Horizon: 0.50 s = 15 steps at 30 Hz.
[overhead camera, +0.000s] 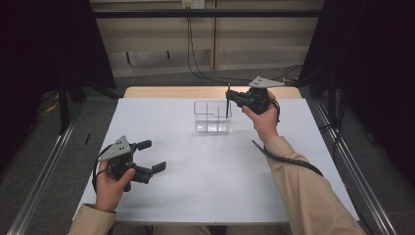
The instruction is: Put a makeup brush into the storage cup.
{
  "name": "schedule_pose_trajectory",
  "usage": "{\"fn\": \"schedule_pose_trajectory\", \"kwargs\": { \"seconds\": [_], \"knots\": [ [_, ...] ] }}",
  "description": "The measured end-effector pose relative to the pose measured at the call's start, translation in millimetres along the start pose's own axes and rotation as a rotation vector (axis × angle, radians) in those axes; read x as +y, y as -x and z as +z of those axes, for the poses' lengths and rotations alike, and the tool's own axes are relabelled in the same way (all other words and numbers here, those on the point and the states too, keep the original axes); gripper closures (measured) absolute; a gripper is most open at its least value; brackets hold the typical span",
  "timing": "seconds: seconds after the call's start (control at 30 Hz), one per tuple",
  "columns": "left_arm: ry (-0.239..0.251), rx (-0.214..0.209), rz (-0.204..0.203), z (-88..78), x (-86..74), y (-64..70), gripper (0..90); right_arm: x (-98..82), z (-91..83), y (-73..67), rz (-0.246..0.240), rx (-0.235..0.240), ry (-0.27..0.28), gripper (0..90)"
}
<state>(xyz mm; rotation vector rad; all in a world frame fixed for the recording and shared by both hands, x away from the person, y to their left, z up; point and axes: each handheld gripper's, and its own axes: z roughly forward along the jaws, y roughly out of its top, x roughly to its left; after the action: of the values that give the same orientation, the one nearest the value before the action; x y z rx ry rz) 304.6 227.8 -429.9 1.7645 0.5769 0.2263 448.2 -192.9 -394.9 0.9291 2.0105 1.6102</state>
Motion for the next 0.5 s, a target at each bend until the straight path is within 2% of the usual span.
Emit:
{"fn": "schedule_pose_trajectory", "kwargs": {
  "seconds": [0.5],
  "knots": [
    [0.001, 0.001, 0.004, -0.2, 0.7, 0.3, 0.1, -4.8, -3.0, 0.2, 0.004, 0.003, -0.009, 83.7]
  ]
}}
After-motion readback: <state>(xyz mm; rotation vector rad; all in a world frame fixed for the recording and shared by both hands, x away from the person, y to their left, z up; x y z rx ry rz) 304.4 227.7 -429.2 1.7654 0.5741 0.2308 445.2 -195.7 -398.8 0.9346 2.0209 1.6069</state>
